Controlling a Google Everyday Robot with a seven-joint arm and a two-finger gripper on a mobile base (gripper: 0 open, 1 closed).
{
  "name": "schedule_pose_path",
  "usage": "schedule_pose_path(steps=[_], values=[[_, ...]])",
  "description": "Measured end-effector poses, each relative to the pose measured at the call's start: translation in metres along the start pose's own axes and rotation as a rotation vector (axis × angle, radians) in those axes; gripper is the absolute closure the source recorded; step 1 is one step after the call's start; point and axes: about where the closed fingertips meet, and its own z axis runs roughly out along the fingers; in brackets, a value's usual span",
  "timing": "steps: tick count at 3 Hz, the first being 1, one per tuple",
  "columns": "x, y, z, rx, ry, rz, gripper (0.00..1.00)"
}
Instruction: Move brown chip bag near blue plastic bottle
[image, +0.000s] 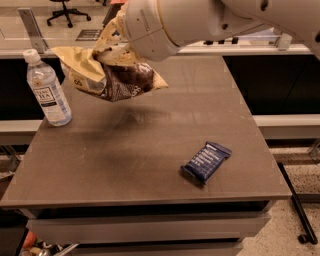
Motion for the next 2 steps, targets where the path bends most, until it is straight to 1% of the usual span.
schedule_pose_path(steps=[2], values=[[-0.0061, -0.0053, -0.0007, 0.001, 0.0, -0.012, 0.12]])
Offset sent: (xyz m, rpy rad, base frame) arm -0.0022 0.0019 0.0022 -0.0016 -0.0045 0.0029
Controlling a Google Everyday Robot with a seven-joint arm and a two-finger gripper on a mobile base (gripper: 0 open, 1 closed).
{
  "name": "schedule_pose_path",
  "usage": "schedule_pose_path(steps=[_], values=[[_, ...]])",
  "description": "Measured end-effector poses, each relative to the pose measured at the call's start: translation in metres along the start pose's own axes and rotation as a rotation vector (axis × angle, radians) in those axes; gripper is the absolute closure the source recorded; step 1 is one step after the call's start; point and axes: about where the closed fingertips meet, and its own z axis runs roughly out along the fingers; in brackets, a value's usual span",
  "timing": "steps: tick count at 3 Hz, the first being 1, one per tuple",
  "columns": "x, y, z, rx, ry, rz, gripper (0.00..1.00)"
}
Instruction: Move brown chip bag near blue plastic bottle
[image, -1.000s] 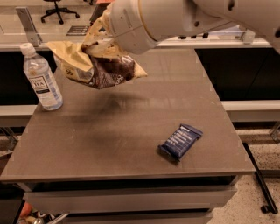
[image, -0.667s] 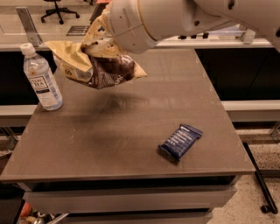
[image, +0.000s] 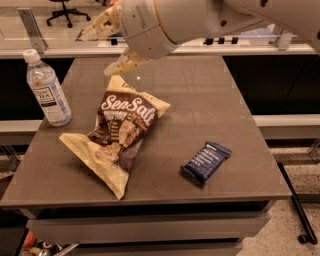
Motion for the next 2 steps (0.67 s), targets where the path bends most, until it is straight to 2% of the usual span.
schedule_pose_path(steps=[1, 2], values=[[-0.0029, -0.0025, -0.0003, 0.001, 0.0, -0.006, 0.0], [-0.0029, -0.0026, -0.0003, 0.001, 0.0, -0.006, 0.0]])
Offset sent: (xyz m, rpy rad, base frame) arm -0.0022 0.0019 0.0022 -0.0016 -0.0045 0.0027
